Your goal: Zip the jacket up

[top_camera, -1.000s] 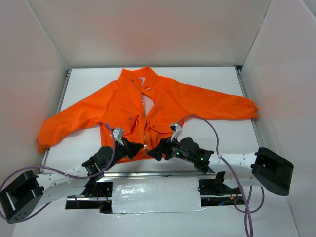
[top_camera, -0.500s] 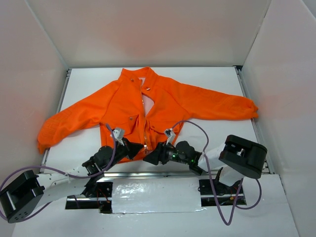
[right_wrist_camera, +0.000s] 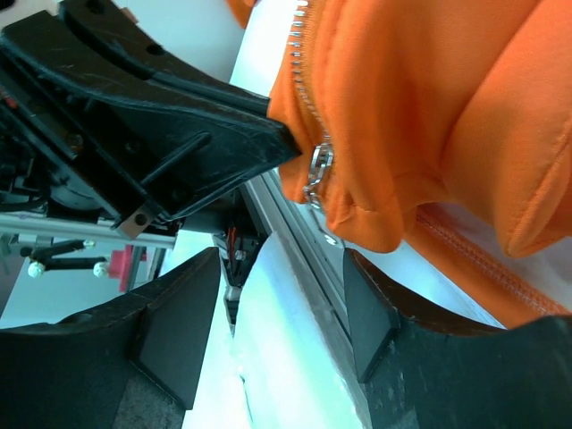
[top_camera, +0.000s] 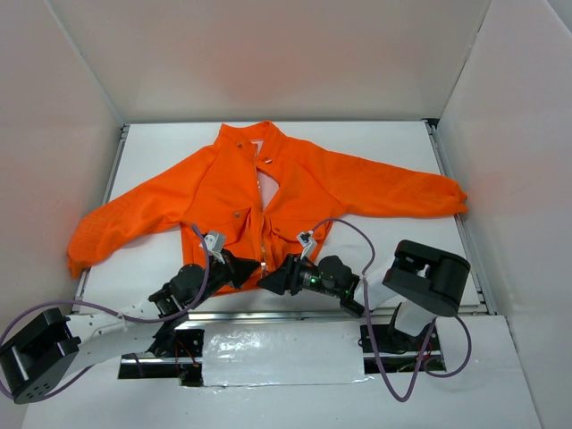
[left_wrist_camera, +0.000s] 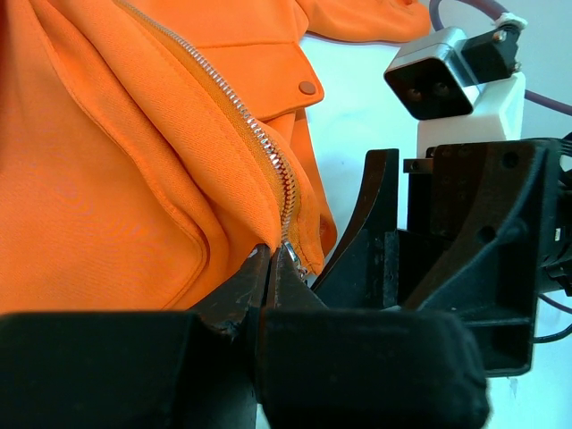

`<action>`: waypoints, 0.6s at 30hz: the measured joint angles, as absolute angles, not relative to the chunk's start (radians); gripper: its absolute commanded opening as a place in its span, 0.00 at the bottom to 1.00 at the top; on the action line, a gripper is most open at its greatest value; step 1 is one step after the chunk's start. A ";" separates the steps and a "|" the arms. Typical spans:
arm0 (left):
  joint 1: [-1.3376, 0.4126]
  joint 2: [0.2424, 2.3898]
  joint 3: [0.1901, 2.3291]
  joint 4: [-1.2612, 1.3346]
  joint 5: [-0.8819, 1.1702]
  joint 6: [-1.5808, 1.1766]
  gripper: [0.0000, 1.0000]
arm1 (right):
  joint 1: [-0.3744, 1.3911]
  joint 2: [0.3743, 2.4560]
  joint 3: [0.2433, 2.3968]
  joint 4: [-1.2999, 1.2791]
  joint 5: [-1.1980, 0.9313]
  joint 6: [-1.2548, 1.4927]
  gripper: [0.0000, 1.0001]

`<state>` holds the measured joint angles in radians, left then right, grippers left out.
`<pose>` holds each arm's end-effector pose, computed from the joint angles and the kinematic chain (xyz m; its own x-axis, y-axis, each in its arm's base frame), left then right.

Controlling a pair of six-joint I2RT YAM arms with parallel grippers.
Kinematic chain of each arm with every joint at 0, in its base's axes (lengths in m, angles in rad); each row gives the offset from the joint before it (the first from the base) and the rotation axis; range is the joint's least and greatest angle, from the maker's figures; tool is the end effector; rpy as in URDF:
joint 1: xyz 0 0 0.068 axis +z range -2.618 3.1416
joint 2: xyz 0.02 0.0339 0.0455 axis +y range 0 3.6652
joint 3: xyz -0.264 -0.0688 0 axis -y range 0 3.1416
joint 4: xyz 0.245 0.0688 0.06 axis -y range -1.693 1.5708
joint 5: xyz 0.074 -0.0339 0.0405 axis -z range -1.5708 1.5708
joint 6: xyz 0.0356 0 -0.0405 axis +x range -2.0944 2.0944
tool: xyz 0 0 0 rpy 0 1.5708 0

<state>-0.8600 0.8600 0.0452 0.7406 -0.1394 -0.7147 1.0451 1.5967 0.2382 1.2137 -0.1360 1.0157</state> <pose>0.1136 -0.1244 0.1684 -0.4691 -0.4498 -0.7600 0.4669 0.6041 -0.6458 0.1189 0.2145 0.1348 -0.8237 0.2581 -0.5049 -0.4256 0.3069 0.8513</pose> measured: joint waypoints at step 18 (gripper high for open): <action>-0.860 0.856 0.045 0.740 -0.133 -0.715 0.00 | 1.047 1.652 0.249 1.246 -0.108 1.040 0.50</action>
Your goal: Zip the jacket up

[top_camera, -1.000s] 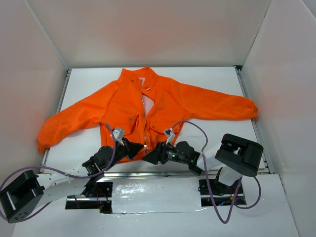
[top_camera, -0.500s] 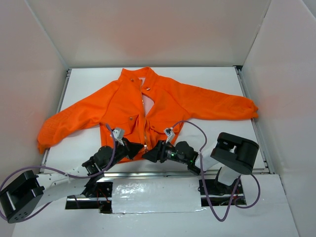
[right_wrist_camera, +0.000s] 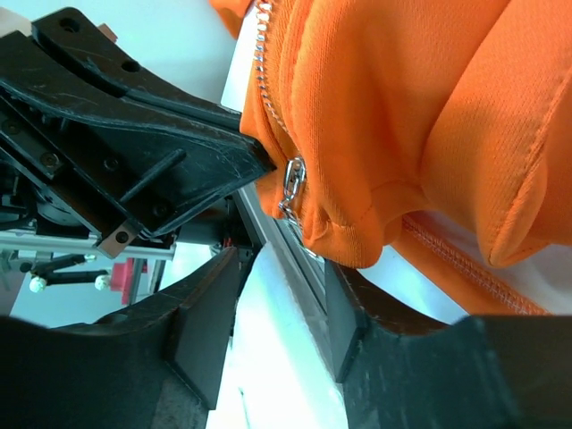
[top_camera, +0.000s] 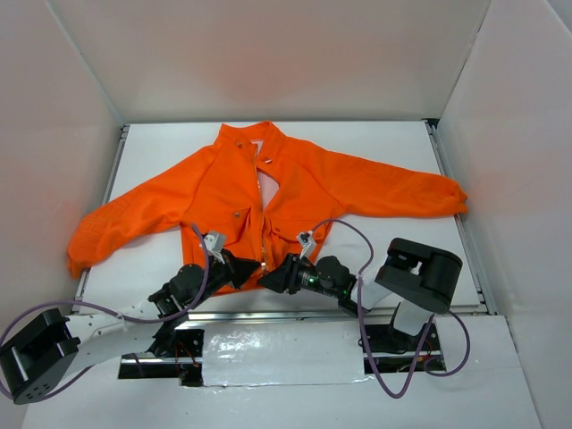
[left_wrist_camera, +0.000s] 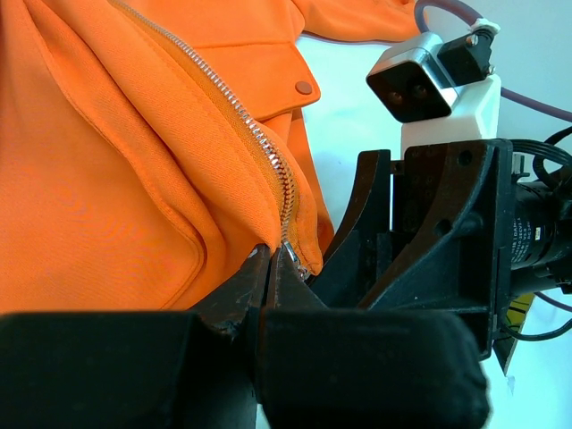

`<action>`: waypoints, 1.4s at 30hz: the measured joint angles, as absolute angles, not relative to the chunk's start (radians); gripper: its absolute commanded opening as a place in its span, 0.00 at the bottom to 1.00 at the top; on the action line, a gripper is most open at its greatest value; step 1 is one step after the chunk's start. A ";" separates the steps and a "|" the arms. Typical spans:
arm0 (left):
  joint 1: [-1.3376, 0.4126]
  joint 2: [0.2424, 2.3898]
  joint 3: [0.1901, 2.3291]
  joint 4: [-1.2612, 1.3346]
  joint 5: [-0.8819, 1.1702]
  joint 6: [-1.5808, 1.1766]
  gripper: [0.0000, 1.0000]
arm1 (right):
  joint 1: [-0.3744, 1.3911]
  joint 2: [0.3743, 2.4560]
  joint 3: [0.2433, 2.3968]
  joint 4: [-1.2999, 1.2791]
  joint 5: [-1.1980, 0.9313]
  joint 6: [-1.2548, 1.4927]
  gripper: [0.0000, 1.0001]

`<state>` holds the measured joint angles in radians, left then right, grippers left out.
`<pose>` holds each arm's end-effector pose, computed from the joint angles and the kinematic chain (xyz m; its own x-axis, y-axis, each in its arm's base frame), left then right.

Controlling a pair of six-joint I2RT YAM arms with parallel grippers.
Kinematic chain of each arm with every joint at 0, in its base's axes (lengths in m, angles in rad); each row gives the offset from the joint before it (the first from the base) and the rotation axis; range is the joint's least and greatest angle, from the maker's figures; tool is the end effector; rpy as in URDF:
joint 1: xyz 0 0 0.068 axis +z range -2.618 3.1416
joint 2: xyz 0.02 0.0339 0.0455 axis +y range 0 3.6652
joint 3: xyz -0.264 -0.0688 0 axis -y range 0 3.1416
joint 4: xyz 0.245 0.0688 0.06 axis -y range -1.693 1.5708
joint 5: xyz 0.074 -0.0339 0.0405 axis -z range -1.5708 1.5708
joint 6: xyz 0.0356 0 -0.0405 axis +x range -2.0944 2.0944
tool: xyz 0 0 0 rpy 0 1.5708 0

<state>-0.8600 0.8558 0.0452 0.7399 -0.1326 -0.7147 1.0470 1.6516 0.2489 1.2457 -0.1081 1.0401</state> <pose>0.1133 -0.1244 0.1689 -0.4707 -0.4489 -0.7595 0.4722 0.5990 -0.6467 0.1215 0.2180 0.1280 -0.8280 0.2807 -0.4854 -0.3952 0.3217 0.8604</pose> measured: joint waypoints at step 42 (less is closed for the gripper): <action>-0.860 0.830 0.045 0.722 -0.133 -0.713 0.00 | 1.048 1.643 0.290 1.196 -0.081 1.187 0.00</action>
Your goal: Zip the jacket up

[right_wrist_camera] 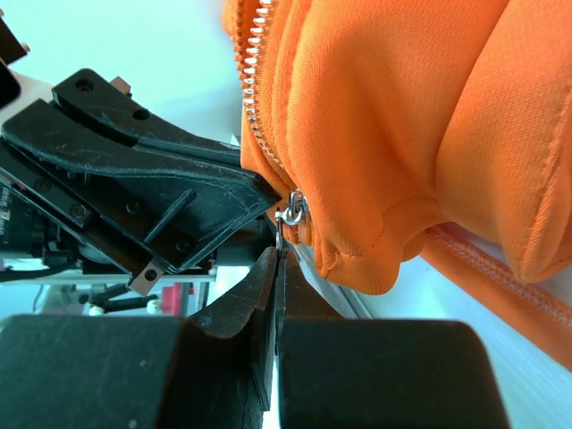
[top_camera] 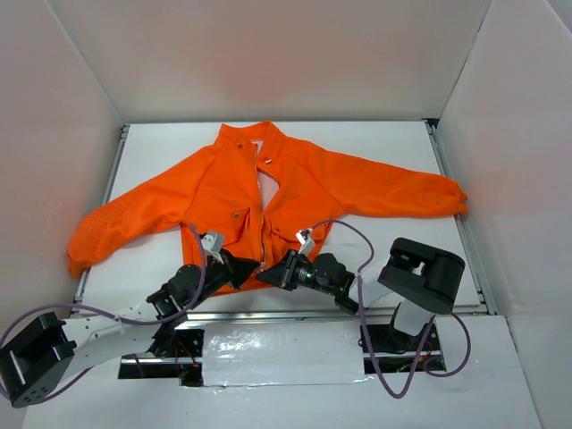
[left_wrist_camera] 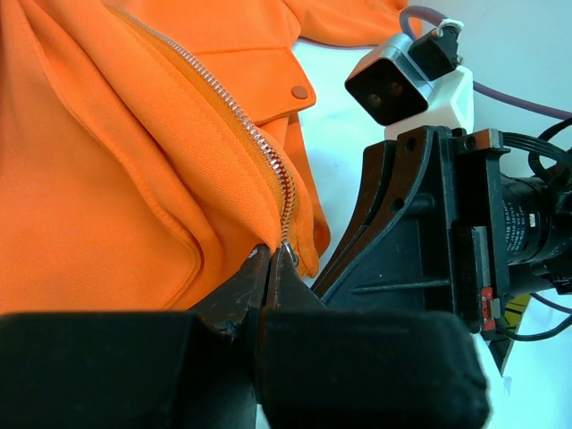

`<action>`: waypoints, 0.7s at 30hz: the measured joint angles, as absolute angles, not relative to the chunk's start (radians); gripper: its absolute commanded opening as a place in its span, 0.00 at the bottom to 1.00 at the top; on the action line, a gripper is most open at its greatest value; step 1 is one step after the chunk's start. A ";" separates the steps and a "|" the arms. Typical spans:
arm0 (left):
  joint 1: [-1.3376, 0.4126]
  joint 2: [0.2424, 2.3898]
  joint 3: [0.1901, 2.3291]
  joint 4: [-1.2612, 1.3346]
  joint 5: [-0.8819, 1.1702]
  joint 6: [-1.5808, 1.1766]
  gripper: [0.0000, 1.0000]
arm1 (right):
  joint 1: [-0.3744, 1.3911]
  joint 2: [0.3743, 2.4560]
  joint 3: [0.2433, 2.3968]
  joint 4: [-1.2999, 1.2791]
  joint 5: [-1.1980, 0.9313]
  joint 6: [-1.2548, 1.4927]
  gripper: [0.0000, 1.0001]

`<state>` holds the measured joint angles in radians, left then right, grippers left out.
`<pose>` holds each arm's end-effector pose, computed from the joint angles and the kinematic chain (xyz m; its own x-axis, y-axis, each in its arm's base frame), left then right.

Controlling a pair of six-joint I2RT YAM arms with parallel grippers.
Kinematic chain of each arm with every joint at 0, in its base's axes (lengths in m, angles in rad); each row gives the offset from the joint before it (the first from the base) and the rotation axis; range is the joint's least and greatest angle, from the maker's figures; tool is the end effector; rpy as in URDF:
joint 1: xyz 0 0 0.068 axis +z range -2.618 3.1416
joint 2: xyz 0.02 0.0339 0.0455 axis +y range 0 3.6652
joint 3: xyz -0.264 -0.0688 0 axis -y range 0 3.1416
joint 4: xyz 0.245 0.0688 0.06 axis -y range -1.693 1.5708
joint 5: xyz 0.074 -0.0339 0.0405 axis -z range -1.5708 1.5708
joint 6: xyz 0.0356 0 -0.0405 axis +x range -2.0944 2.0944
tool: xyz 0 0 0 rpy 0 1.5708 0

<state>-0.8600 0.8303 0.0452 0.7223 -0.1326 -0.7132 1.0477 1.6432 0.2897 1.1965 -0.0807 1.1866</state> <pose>0.1123 -0.1232 0.1708 -0.4661 -0.4526 -0.7602 0.4762 0.5958 -0.6467 0.1267 0.2255 0.1334 -0.8667 0.3469 -0.3585 -0.2661 0.2864 0.9204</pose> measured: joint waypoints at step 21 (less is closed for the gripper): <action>-0.860 0.858 0.045 0.729 -0.116 -0.710 0.00 | 1.047 1.356 0.400 0.620 -0.044 1.180 0.00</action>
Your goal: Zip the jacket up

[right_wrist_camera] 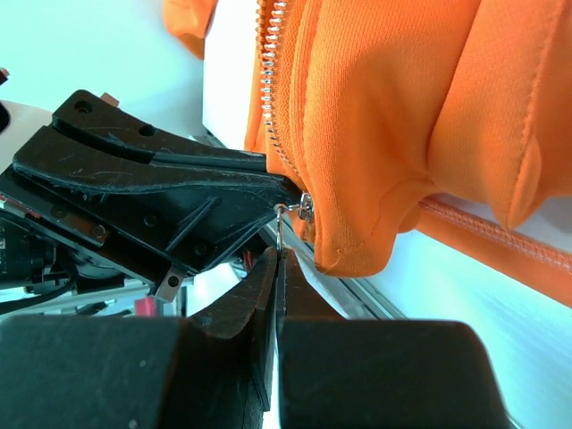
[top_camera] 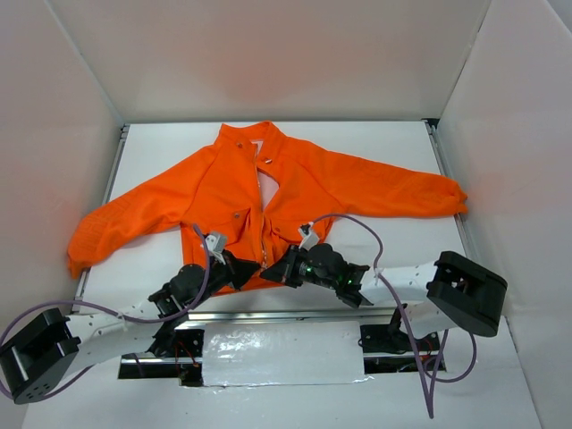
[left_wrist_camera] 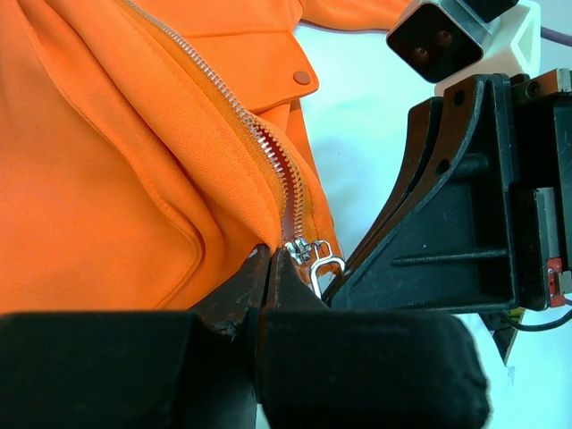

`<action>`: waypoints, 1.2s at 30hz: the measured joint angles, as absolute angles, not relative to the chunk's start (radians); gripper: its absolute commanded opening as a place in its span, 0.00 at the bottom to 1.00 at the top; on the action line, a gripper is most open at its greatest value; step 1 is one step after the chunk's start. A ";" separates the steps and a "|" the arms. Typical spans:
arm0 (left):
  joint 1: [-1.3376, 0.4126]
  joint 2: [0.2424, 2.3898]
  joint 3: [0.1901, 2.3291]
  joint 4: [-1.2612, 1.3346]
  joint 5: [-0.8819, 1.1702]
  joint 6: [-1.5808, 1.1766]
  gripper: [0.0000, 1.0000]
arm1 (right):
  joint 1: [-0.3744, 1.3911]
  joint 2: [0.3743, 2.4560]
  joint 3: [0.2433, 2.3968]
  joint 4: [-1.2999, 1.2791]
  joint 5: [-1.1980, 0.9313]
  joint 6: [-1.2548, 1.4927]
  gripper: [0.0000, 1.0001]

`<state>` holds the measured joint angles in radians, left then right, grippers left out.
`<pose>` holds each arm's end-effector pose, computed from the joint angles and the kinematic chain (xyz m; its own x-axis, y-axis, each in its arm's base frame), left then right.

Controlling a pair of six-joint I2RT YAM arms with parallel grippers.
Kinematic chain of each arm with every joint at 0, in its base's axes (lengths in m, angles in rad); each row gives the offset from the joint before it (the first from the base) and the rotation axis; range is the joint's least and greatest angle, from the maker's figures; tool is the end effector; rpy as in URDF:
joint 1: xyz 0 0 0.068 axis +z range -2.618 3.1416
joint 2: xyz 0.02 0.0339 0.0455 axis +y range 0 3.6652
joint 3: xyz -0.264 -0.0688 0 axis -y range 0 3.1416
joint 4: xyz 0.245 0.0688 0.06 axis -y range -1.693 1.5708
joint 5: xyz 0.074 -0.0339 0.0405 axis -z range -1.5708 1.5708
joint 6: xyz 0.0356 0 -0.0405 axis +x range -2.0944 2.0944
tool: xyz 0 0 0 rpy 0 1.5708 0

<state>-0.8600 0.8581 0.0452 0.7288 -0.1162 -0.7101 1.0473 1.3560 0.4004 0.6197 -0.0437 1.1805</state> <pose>0.1130 -0.1249 0.1674 -0.4831 -0.4313 -0.7620 0.4779 0.5993 -0.6422 0.1274 0.2238 0.1699 -0.8819 0.3202 -0.3459 -0.1847 0.4404 0.8786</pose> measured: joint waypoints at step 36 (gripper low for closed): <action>-0.860 0.833 0.045 0.763 -0.066 -0.682 0.00 | 0.995 1.328 0.783 -0.191 -0.176 1.783 0.00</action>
